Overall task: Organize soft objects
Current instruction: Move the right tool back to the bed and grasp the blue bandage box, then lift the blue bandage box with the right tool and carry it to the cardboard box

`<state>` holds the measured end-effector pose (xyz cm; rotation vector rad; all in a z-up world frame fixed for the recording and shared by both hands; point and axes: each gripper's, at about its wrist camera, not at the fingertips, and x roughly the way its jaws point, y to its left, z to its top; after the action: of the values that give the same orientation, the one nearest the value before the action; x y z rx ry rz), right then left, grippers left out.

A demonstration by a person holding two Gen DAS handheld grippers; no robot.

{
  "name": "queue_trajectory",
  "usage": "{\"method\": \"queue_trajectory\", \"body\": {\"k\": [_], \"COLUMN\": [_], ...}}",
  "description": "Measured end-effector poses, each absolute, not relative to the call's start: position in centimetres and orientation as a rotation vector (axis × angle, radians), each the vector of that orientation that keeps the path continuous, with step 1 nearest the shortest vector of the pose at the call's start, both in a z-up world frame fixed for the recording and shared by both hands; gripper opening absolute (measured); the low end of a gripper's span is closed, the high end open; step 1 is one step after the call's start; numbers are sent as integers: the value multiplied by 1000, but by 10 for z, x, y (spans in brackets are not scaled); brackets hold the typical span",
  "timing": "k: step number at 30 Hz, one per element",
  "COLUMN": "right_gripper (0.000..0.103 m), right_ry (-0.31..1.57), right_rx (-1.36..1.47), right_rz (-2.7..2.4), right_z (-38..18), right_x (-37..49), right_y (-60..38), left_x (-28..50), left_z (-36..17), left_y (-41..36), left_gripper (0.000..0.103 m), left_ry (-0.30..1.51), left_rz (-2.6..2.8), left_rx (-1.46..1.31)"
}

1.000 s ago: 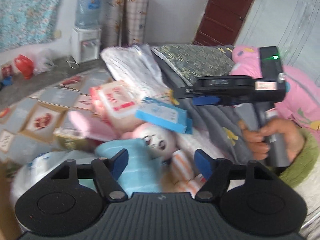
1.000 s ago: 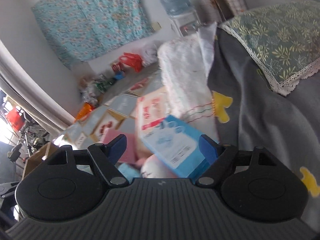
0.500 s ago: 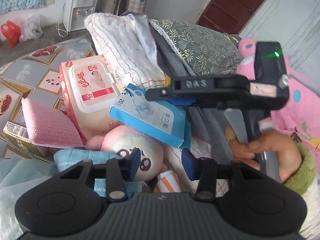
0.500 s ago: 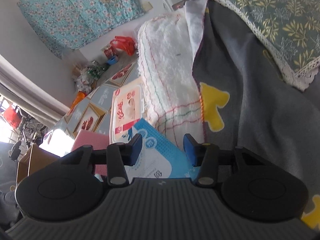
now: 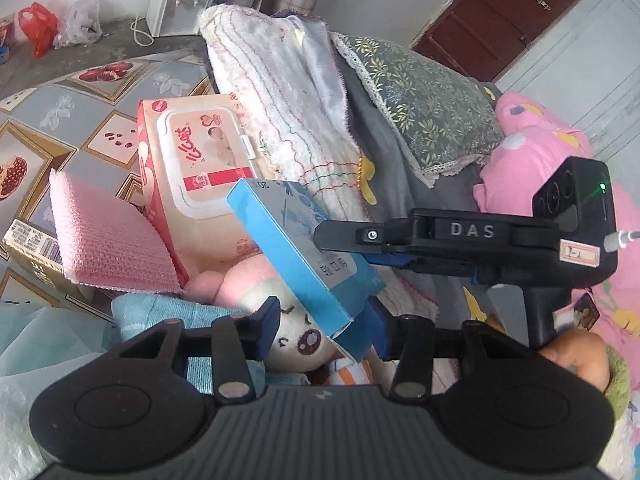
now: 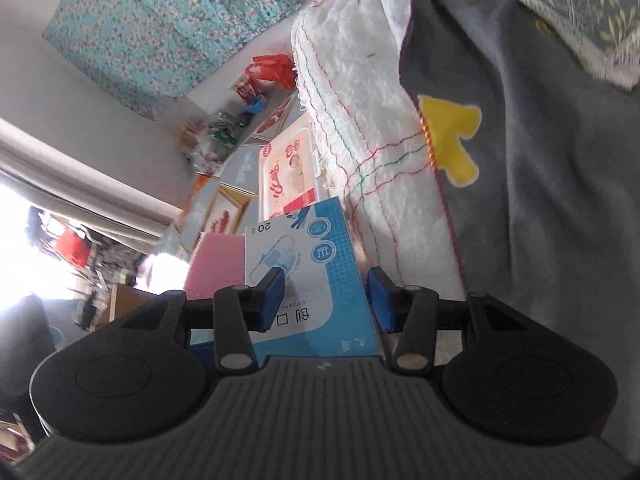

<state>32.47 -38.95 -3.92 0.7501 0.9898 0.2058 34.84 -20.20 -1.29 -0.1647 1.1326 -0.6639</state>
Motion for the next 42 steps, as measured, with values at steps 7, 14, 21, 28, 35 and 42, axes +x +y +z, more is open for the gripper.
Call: {"method": "queue_trajectory", "body": {"k": [7,14,21,28,35,42], "right_gripper": [45,43,42,42,43,43], "right_ry": [987,956,899,849,820,859], "right_rx": [806,844,878,874,825,763], "right_rz": [234,248,276,324,440,616], "right_z": [-46,-44,-26,10,57,88], "right_x": [324,318,304,276,265,279], "right_y": [-391,-394,-394,-370,-307,-198], "left_x": [356,351,334,302,261,219], "left_z": [-19,-12,13,50,93,115], "left_y": [-203,-203,-193,-163,-95,5], "left_gripper": [45,43,39,38,38,38], "left_ry": [1143,1109,1057,979,872,782], "left_rz": [-658,-664,-687,-697,-630,-481], "left_rx": [-197,-173,-169,-168,-202,-258]}}
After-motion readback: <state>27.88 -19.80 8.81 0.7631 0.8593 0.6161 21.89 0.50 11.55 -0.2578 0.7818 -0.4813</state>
